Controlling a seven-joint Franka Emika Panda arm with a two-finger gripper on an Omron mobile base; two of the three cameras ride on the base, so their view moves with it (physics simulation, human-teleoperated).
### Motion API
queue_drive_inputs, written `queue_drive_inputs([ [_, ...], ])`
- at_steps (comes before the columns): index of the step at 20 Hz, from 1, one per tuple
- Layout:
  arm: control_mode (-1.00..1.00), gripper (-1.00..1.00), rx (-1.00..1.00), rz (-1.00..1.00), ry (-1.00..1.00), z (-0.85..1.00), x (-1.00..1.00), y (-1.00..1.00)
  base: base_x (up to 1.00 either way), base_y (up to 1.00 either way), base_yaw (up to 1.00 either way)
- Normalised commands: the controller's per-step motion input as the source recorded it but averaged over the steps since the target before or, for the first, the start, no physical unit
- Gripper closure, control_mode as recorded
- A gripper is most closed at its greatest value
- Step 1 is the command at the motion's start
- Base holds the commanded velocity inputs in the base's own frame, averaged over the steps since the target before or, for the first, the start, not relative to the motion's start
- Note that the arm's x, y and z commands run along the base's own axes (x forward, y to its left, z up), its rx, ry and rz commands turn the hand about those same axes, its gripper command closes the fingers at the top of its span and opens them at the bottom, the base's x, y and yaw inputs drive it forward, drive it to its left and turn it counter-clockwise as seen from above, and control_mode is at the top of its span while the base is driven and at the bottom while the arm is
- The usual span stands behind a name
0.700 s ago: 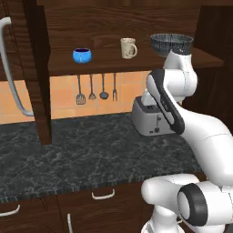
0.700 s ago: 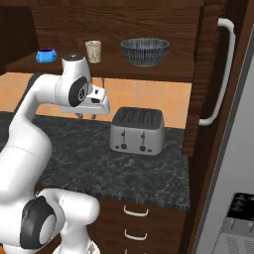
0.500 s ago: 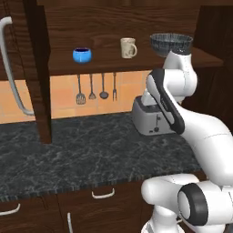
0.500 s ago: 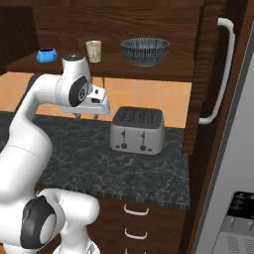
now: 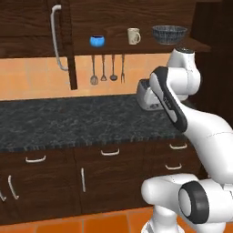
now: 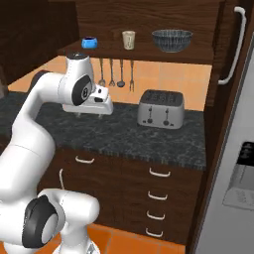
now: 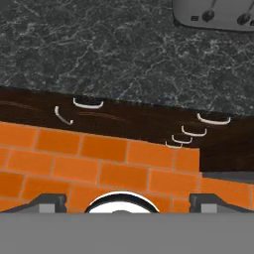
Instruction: Gather all objects into one cabinet and sort the glasses and bowls to opposite sides.
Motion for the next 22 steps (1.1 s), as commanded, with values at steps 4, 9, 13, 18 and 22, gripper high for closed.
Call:
queue_drive_inputs([
  [4,1.0,-1.0,0.0,0.0,0.0,0.0,0.0,0.0,-0.84,0.08,0.54],
  [9,1.0,-1.0,0.0,0.0,0.0,0.0,0.0,0.0,-0.8,-0.03,0.55],
  [13,1.0,-1.0,0.0,0.0,0.0,0.0,0.0,0.0,-0.6,0.0,0.69],
  [18,1.0,-1.0,0.0,0.0,0.0,0.0,0.0,0.0,-0.59,0.0,0.7],
  [22,1.0,-1.0,0.0,0.0,0.0,0.0,0.0,0.0,-0.47,0.0,0.74],
])
